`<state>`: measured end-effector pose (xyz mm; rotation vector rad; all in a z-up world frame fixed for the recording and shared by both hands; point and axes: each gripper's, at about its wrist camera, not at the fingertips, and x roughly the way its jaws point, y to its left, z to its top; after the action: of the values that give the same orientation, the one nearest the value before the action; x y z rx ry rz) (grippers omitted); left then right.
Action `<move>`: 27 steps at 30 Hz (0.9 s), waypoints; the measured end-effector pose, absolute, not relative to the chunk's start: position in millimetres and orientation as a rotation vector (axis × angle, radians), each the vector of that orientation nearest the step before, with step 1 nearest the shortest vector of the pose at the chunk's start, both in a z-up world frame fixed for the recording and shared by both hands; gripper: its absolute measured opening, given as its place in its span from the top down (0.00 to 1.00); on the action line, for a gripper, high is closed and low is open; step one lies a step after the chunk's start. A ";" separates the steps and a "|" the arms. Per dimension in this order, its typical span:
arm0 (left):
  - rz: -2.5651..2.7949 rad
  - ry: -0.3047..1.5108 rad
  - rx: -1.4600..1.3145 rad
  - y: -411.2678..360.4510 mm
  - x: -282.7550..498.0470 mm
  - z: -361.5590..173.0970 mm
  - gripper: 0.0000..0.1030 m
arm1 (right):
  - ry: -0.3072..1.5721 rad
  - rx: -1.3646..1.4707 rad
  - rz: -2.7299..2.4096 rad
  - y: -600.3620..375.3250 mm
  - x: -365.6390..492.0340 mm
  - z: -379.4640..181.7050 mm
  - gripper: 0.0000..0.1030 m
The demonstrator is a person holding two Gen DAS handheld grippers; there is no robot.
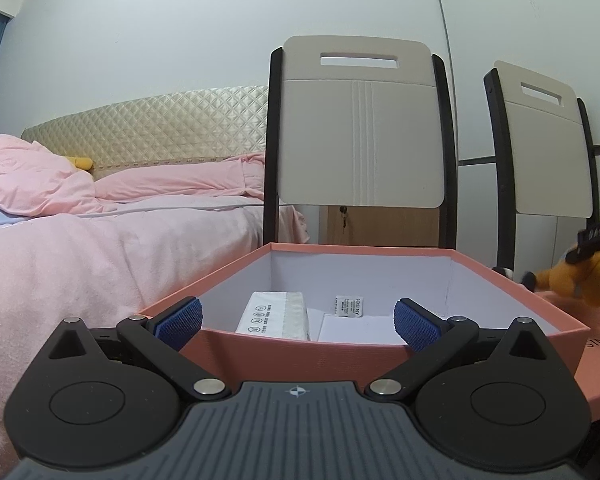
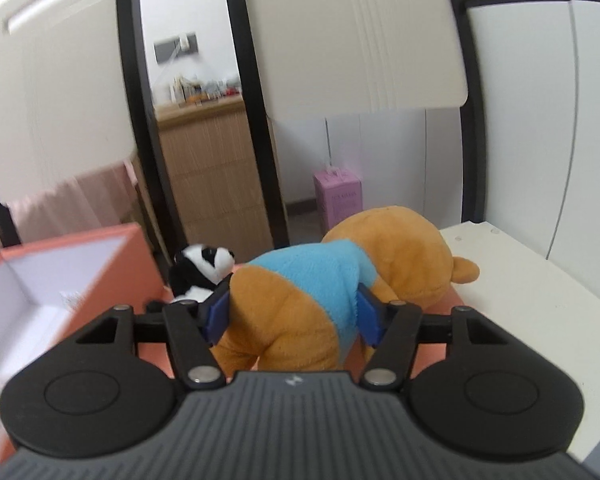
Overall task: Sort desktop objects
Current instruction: 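Carry the teddy bear into the pink box and open the right gripper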
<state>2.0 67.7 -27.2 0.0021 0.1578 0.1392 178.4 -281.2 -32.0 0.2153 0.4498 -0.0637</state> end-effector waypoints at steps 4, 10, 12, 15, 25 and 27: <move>0.137 0.153 0.003 66.1 0.3 -25.0 0.00 | 0.369 0.208 -0.051 -273.9 152.4 -8.6 0.39; 0.150 0.151 -0.018 71.2 0.9 -21.5 0.00 | 0.316 0.164 0.026 -251.3 139.0 34.3 0.39; 0.155 0.150 -0.022 73.2 0.9 -20.4 0.00 | 0.302 0.132 0.083 -232.2 140.5 50.4 0.39; 0.156 0.139 -0.031 76.0 -0.4 -18.2 0.00 | 0.317 0.105 0.220 -195.2 151.3 68.8 0.38; 0.172 0.091 -0.068 90.8 -6.2 -9.4 0.00 | 0.521 -0.009 0.540 -35.6 220.3 50.7 0.38; 0.173 0.087 -0.087 95.6 -6.8 -8.4 0.00 | 0.549 -0.038 0.562 -14.0 232.2 37.6 0.38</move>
<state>-6.8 95.6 -8.4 -0.0868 0.0871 0.1732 232.2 -14.0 37.6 -0.0381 0.5492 0.5619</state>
